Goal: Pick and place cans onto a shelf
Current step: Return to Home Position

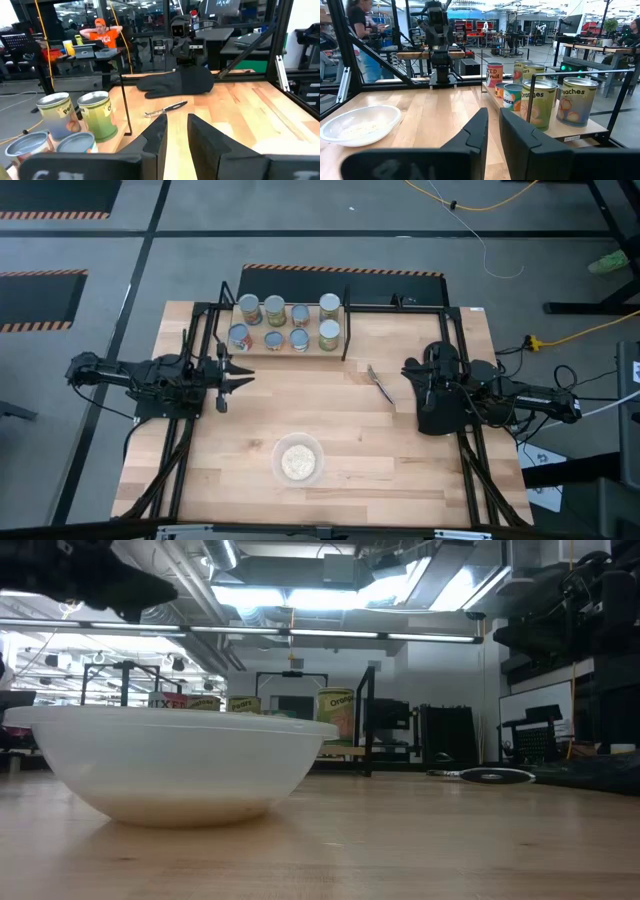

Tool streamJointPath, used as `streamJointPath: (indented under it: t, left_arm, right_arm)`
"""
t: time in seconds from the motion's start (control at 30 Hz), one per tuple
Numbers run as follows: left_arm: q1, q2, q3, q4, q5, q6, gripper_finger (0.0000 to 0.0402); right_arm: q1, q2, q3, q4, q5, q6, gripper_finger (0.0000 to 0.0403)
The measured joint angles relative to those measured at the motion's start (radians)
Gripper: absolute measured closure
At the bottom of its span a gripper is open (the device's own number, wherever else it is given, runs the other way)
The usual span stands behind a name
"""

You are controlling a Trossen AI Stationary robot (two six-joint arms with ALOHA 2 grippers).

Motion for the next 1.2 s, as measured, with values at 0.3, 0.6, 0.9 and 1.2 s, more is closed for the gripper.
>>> streamJointPath:
  t: [0.3,0.6,0.9,1.2]
  left_arm:
    - [0.0,-0.172,-0.063,-0.009,-0.001,0.005,0.0333]
    - [0.0,-0.253,-0.117,-0.03,0.002,0.019,0.0333]
    - [0.0,-0.253,-0.22,0.03,0.002,-0.046,0.0333]
    - [0.0,-0.253,-0.22,0.032,0.001,-0.027,0.0333]
  right_arm:
    - [0.0,0.0,0.0,0.0,0.0,0.0,0.035]
    - [0.0,0.0,0.0,0.0,0.0,0.0,0.035]
    - [0.0,0.0,0.0,0.0,0.0,0.0,0.035]
    - [0.0,0.0,0.0,0.0,0.0,0.0,0.035]
